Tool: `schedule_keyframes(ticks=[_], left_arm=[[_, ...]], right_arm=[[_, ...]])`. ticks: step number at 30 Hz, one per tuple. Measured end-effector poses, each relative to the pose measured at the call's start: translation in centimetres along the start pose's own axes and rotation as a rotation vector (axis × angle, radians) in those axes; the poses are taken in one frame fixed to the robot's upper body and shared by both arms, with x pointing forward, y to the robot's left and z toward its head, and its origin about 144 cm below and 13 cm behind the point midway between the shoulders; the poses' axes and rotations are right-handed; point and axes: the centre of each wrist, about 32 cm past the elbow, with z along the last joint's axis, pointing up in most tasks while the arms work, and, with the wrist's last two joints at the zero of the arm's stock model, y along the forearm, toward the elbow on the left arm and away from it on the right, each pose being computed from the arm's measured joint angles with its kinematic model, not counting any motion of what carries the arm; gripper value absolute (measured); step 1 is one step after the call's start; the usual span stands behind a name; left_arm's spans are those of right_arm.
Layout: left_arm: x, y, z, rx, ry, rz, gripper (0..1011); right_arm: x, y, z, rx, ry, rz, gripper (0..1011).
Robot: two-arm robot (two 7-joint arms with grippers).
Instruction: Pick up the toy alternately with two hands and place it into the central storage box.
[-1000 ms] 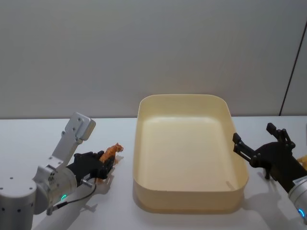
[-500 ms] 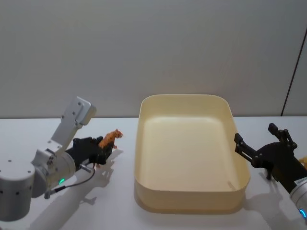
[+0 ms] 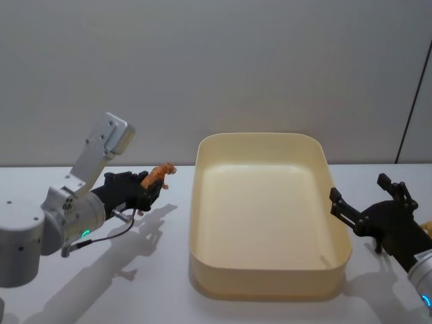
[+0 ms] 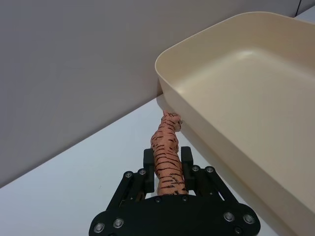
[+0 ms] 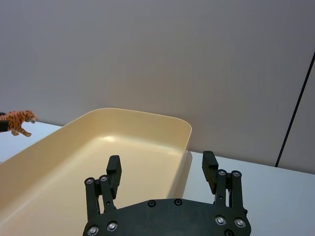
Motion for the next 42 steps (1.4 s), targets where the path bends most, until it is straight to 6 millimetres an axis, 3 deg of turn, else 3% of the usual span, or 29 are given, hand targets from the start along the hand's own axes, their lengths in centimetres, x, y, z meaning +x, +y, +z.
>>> schedule_keyframes(ticks=[25,42], left_arm=[[-1.2,-3.6,2.9,-0.041,-0.086,-0.109,295],[-0.8,-3.8,3.7,-0.063,-0.107,-0.043,295]], right_arm=[[0.0,0.0,0.0,0.000,0.000,0.000,1001],[0.0,0.0,0.0,0.000,0.000,0.000,1001]])
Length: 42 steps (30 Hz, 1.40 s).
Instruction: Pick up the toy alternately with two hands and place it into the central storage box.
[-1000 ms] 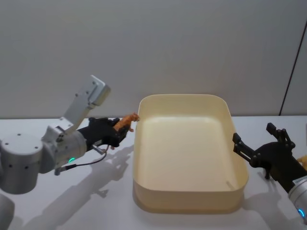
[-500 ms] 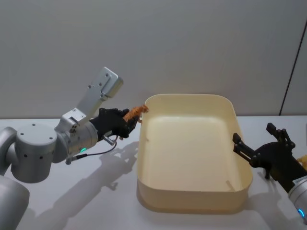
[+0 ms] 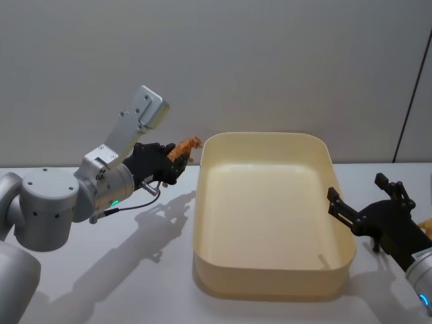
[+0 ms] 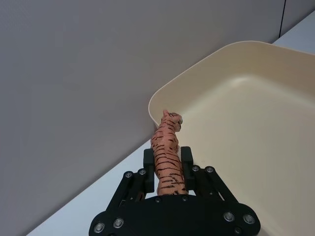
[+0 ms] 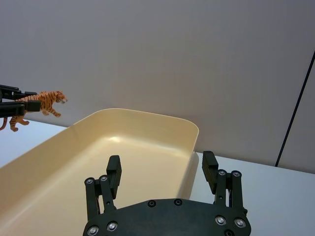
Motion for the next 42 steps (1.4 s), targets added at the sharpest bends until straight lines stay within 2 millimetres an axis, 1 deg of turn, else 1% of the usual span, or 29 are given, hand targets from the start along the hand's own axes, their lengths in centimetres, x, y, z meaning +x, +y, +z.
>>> schedule_keyframes(ticks=[9,20,33,35,36,38,39,41,42], left_arm=[[-0.2,0.1,0.6,-0.017,-0.012,-0.056,295],[-1.4,-0.4,1.5,-0.036,-0.019,-0.142,295],[-2.6,-1.2,1.8,-0.022,-0.051,-0.180,295],[-2.7,-1.2,1.8,-0.020,-0.056,-0.182,314],[-2.7,-1.3,1.7,-0.018,-0.060,-0.183,378],[-2.8,-1.3,1.7,-0.017,-0.063,-0.185,415],[-2.9,-1.4,1.7,-0.015,-0.067,-0.186,476],[-2.9,-1.4,1.7,-0.014,-0.069,-0.187,506],[-2.9,-1.5,1.7,-0.013,-0.070,-0.188,555]], right_arm=[[0.0,0.0,0.0,0.000,0.000,0.000,1001],[0.0,0.0,0.0,0.000,0.000,0.000,1001],[0.0,0.0,0.0,0.000,0.000,0.000,1001],[0.0,0.0,0.0,0.000,0.000,0.000,1001],[0.0,0.0,0.0,0.000,0.000,0.000,1001],[0.0,0.0,0.0,0.000,0.000,0.000,1001],[0.0,0.0,0.0,0.000,0.000,0.000,1001],[0.0,0.0,0.0,0.000,0.000,0.000,1001],[0.0,0.0,0.0,0.000,0.000,0.000,1001]])
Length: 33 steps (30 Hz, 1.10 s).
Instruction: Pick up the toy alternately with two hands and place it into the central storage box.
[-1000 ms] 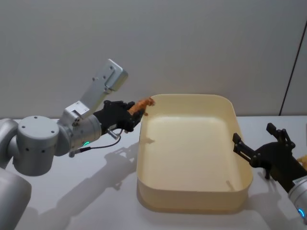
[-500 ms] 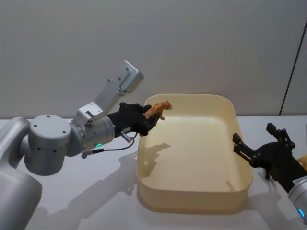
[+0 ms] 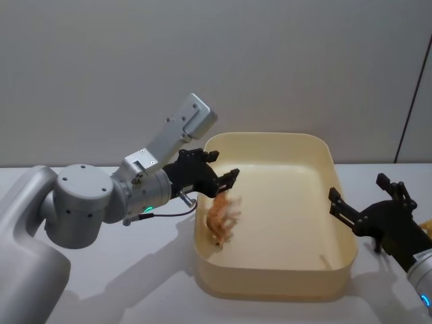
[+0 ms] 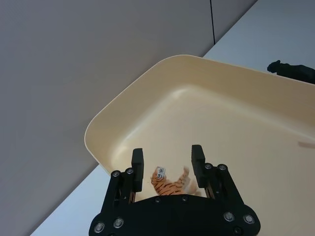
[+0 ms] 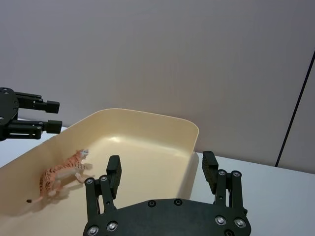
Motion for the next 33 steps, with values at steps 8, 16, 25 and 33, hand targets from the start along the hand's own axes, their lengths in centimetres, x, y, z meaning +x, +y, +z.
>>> schedule_keyframes(ticks=[8,16,25,33], left_arm=[[-0.17,-0.19,-0.02,0.005,-0.010,-0.004,810],[-0.25,-0.28,-0.02,0.008,-0.014,-0.006,1000],[-0.29,-0.34,-0.01,0.008,-0.017,-0.008,1001],[-0.32,-0.37,-0.02,0.009,-0.018,-0.009,1001]], right_arm=[[0.00,0.00,0.00,0.000,0.000,0.000,1001],[0.00,0.00,0.00,0.000,0.000,0.000,1001],[0.00,0.00,0.00,0.000,0.000,0.000,1001],[0.13,-0.32,0.20,0.003,-0.006,-0.004,1001]])
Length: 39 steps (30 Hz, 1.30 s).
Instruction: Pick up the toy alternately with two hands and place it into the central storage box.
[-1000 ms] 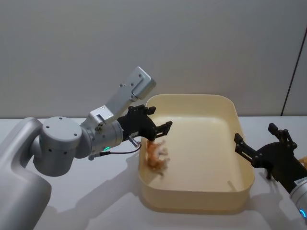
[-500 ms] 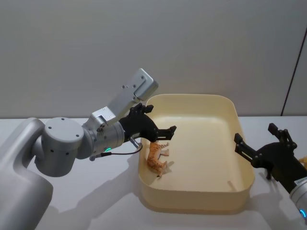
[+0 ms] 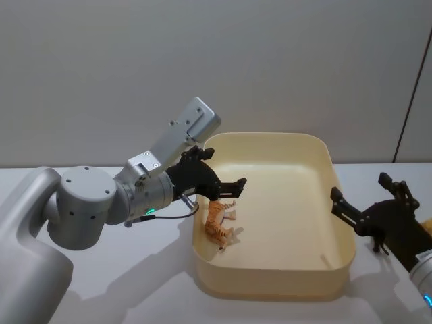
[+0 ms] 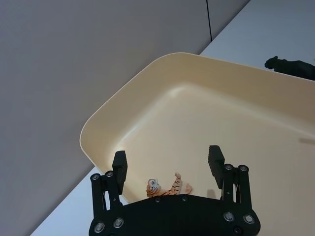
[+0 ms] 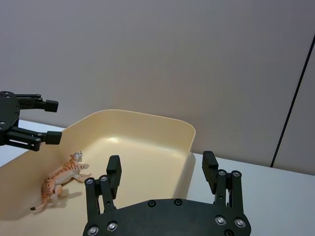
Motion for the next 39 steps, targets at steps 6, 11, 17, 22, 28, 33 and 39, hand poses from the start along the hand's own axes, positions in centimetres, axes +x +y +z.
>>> schedule_keyframes(ticks=[6,11,17,22,28,33,39], left_arm=[[0.0,0.0,0.0,0.000,-0.001,0.000,1001],[0.0,0.0,0.0,0.001,-0.001,0.000,1001],[0.0,0.0,0.0,0.001,-0.001,0.000,1001],[0.0,0.0,0.0,0.001,-0.001,0.000,1001],[0.0,0.0,0.0,0.001,-0.001,0.000,1001],[0.0,0.0,0.0,0.001,-0.001,0.000,1001],[0.0,0.0,0.0,0.001,-0.001,0.000,1001]], right_arm=[[0.6,-0.9,0.3,-0.001,-0.008,-0.023,1001],[1.6,-2.4,0.6,-0.010,-0.013,-0.052,1001],[2.7,-4.2,0.8,-0.028,-0.020,-0.084,1001],[3.6,-5.8,0.8,-0.055,-0.024,-0.123,1001],[4.4,-7.3,0.5,-0.108,-0.028,-0.162,1001],[4.9,-8.0,0.1,-0.160,-0.036,-0.188,1001],[5.3,-8.3,-0.6,-0.212,-0.042,-0.213,1001]])
